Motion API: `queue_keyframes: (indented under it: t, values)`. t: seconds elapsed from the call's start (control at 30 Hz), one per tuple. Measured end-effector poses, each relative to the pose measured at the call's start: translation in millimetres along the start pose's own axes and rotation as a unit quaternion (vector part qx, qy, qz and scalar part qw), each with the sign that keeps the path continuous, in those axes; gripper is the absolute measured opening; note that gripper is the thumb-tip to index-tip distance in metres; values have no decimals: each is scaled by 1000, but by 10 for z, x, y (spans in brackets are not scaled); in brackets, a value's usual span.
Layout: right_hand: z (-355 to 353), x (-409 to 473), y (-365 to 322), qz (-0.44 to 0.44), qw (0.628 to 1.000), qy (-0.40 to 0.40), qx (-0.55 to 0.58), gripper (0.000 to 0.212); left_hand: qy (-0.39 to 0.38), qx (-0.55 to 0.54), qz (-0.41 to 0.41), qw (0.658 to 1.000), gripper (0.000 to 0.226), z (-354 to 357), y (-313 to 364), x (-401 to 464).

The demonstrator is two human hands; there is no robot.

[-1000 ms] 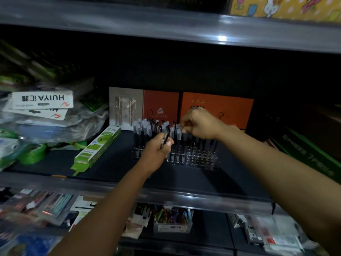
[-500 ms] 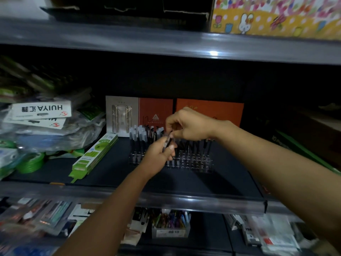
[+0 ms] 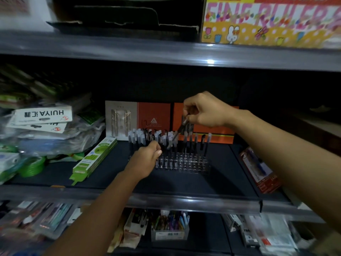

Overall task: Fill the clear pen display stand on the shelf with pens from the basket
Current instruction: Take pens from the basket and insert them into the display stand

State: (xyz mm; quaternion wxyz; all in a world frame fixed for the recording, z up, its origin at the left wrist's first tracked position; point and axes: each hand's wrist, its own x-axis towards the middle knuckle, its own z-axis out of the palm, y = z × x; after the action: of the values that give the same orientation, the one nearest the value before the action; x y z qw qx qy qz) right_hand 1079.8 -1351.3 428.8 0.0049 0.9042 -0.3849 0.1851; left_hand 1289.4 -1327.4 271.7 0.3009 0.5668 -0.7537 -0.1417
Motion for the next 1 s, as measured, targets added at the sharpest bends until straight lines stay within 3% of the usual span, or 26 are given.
queue_keyframes:
  t: [0.13,0.23,0.33,0.5,1.0]
  values:
    - [34,-38,93,15,999,-8,-37,2,-59,17,-16,998,30,-9,47,-9]
    - [110,-64,168,30,998,-15,-55,2,-96,47,-7,994,24,7,37,-7]
    - [190,-86,240,53,997,-21,-59,2,-82,47,-22,995,7,59,-11,24]
    - [339,-88,328,71,996,-23,-55,10,-61,58,22,996,19,136,-48,43]
    - [442,44,469,81,993,-80,-30,6,-54,58,38,996,15,300,-72,66]
